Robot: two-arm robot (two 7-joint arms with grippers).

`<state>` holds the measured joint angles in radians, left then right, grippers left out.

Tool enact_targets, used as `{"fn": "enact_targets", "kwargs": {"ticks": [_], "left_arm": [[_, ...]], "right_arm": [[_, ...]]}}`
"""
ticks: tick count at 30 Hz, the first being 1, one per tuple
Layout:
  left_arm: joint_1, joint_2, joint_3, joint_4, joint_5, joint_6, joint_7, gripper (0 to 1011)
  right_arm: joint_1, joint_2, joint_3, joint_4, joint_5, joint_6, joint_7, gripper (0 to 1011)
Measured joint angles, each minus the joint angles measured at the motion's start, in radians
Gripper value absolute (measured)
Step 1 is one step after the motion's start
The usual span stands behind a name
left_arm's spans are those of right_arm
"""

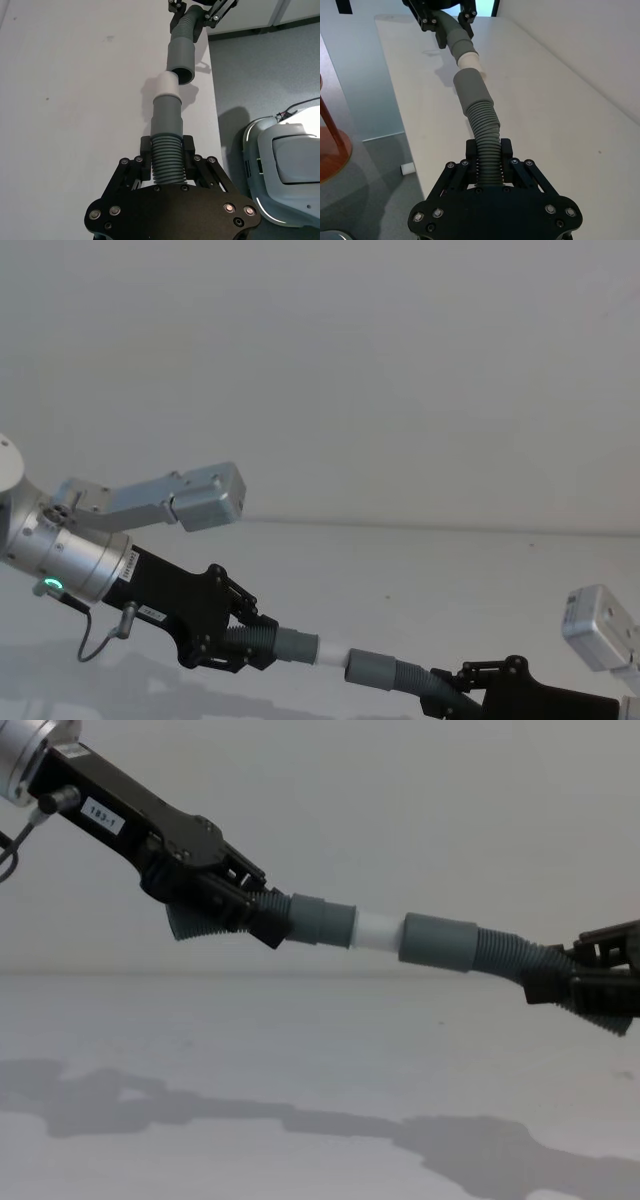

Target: Use both hands to pick up one end of the pipe from the table, align the ends, and insert them.

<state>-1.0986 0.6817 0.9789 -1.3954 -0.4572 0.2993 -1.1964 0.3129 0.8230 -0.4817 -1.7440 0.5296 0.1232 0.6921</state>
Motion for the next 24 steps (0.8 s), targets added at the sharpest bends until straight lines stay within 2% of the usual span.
{"fn": "enact_targets", "kwargs": {"ticks": [24], "left_arm": [[0.007, 0.029, 0.012, -0.036, -0.014, 0.019, 0.032, 329]], "right_arm": [[0.011, -0.005, -0.001, 0.017, 0.000, 0.021, -0.011, 251]]}}
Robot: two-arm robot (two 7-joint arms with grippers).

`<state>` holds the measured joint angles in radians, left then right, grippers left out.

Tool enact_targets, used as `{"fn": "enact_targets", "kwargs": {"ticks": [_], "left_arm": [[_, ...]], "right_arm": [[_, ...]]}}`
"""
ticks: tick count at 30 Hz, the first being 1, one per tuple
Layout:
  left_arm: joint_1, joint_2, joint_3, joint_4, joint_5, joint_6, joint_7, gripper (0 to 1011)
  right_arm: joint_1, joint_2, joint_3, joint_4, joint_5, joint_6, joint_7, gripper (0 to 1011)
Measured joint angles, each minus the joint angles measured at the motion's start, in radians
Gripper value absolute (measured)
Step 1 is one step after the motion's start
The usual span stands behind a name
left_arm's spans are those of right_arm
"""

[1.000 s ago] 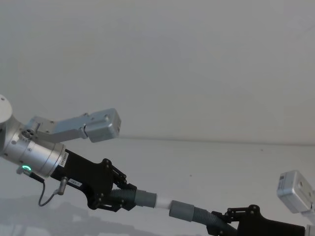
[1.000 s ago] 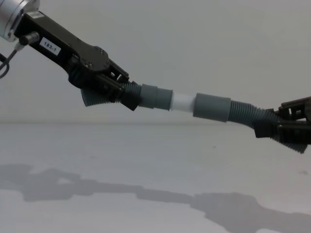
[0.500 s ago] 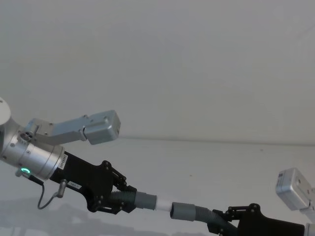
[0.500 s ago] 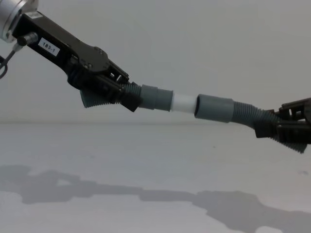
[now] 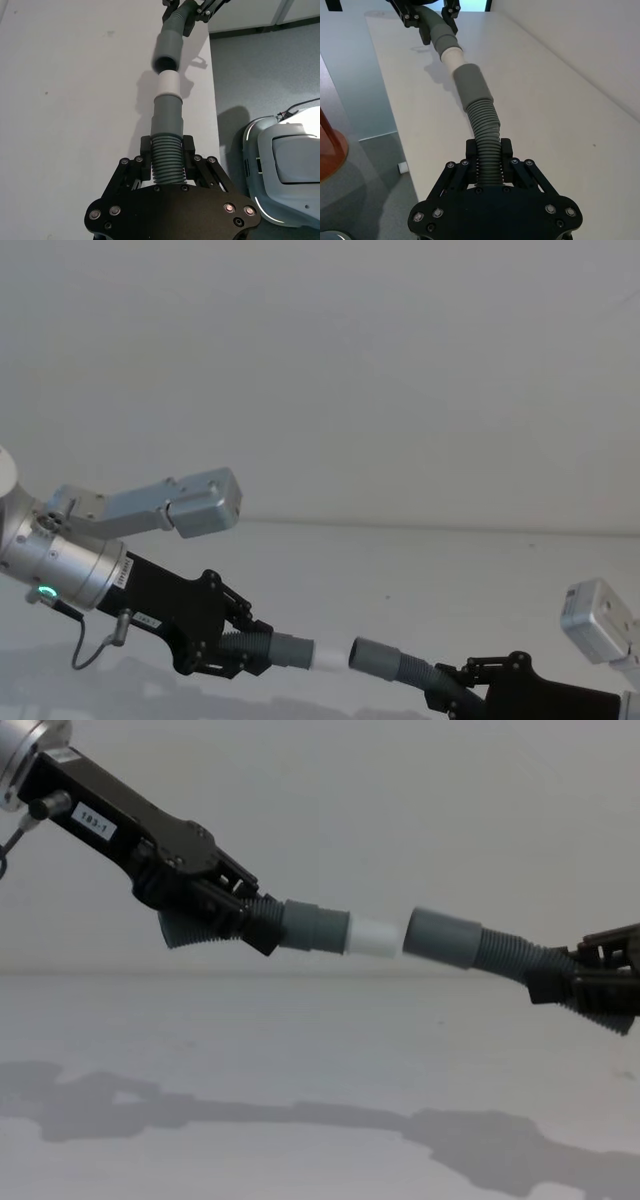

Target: Use both hands to pick up one end of the pipe from the table, align the ends, and insert them.

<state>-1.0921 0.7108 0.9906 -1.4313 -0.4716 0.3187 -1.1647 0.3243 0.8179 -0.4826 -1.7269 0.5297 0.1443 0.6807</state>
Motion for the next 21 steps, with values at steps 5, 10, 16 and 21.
{"fn": "enact_targets", "kwargs": {"ticks": [5, 10, 16, 21], "left_arm": [[-0.002, 0.005, 0.003, -0.001, 0.002, 0.004, 0.005, 329], [-0.003, 0.008, 0.005, 0.000, 0.004, 0.006, 0.008, 329], [-0.003, 0.008, 0.005, 0.003, 0.008, 0.007, 0.010, 329], [-0.004, 0.005, 0.006, 0.010, 0.011, 0.005, 0.010, 329]], "right_arm": [[0.002, 0.000, 0.000, 0.004, 0.000, 0.000, 0.001, 251], [0.005, -0.001, -0.001, 0.009, 0.000, -0.001, 0.005, 251], [0.008, -0.002, -0.003, 0.013, 0.000, -0.005, 0.010, 251], [0.010, -0.003, -0.006, 0.015, 0.000, -0.008, 0.013, 251]]}}
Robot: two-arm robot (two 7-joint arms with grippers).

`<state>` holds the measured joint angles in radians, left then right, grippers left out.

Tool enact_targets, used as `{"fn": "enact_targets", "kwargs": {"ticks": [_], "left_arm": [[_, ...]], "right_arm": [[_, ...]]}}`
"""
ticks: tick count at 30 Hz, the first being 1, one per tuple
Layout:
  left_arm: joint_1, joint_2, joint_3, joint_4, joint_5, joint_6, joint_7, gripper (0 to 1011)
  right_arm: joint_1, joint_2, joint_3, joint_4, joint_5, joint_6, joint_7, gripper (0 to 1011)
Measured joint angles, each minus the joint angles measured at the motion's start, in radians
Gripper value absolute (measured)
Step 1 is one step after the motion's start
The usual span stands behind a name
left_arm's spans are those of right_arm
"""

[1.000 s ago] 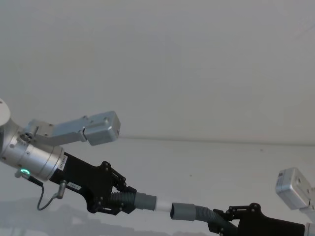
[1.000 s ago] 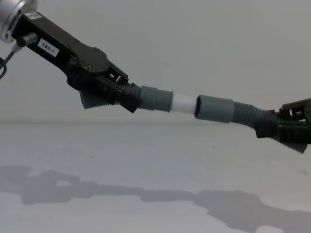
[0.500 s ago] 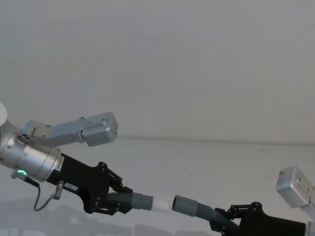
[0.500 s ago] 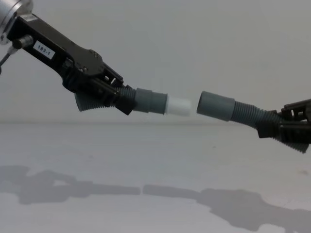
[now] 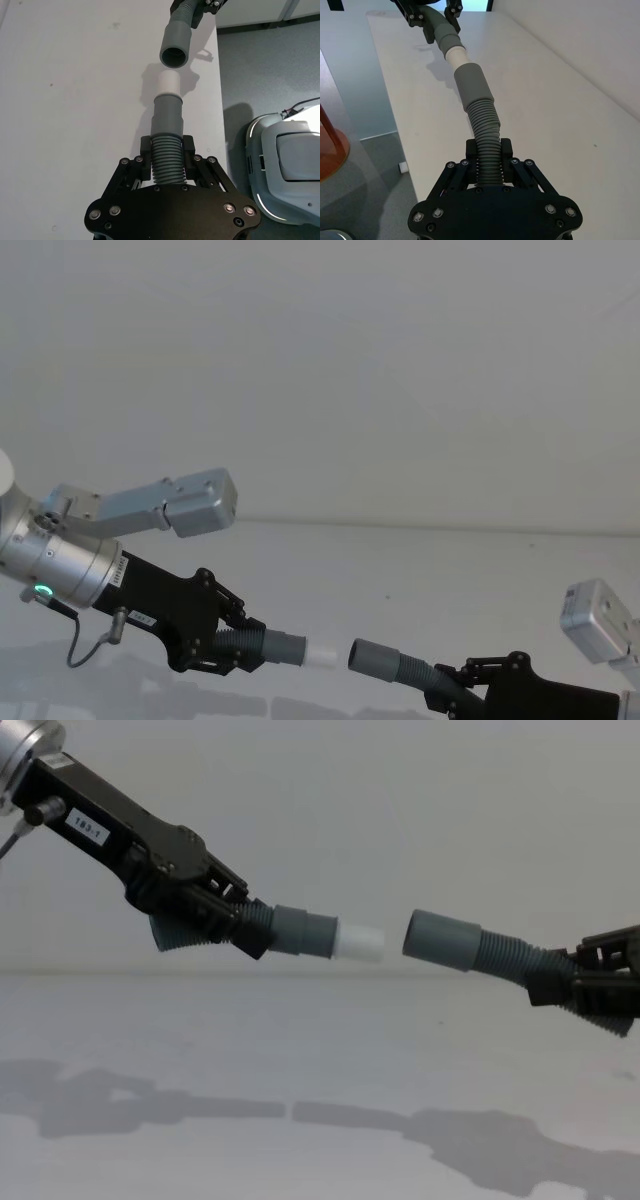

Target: Use both hands to pick up one end of the pipe from the table, align the ends, and insert them.

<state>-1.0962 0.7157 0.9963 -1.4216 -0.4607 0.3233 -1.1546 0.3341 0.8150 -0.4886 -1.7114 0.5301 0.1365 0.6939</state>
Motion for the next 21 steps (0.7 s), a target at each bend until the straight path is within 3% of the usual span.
{"fn": "enact_targets", "kwargs": {"ticks": [21], "left_arm": [[-0.001, -0.010, 0.001, 0.015, 0.001, -0.016, -0.005, 329]], "right_arm": [[0.004, -0.007, -0.011, 0.000, -0.008, 0.001, 0.001, 251]]}}
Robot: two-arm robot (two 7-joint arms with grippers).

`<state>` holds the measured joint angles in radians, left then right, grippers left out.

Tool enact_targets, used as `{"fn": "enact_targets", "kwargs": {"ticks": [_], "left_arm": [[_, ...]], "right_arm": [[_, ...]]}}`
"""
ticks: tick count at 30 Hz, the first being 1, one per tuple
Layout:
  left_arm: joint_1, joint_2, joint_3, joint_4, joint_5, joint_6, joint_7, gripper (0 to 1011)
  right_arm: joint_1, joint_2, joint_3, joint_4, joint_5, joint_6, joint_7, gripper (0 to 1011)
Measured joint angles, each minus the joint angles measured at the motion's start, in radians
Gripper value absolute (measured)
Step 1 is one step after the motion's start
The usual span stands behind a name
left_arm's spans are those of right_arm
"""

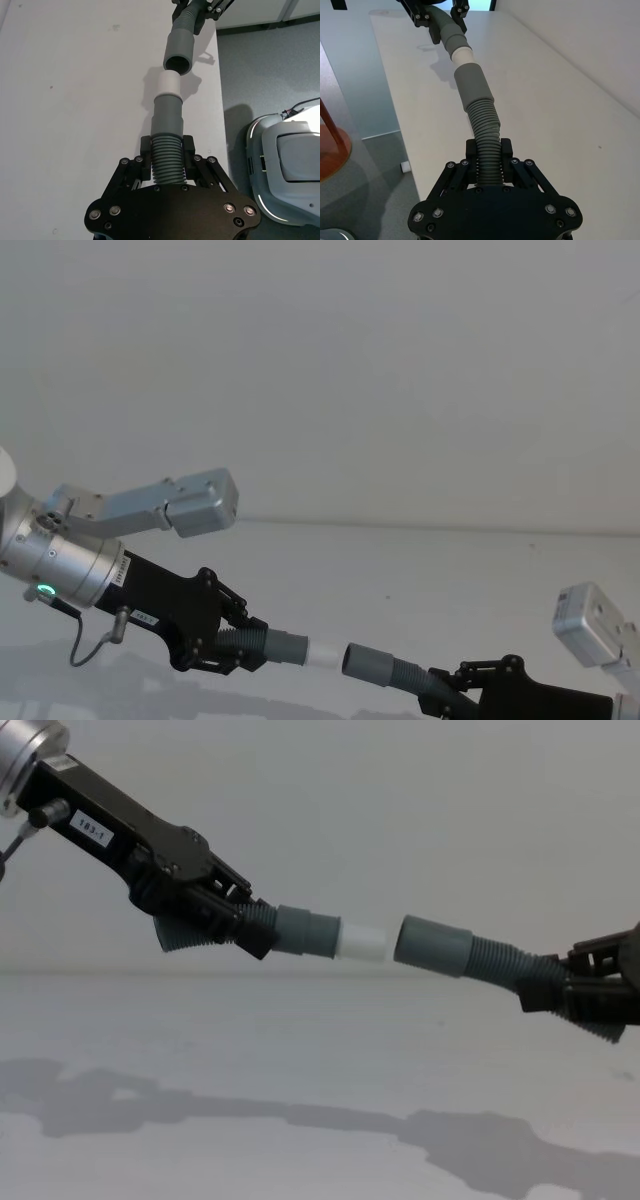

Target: Use both hands to pick up one end of the pipe from the table, align the ends, and insert them.

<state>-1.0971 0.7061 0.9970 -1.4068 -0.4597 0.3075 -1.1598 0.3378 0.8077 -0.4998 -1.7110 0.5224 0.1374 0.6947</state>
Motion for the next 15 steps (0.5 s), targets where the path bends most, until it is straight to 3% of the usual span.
{"fn": "enact_targets", "kwargs": {"ticks": [15], "left_arm": [[0.001, -0.002, 0.000, 0.003, -0.003, -0.006, -0.003, 329]], "right_arm": [[0.007, -0.007, -0.007, 0.002, -0.008, 0.009, -0.006, 251]]}}
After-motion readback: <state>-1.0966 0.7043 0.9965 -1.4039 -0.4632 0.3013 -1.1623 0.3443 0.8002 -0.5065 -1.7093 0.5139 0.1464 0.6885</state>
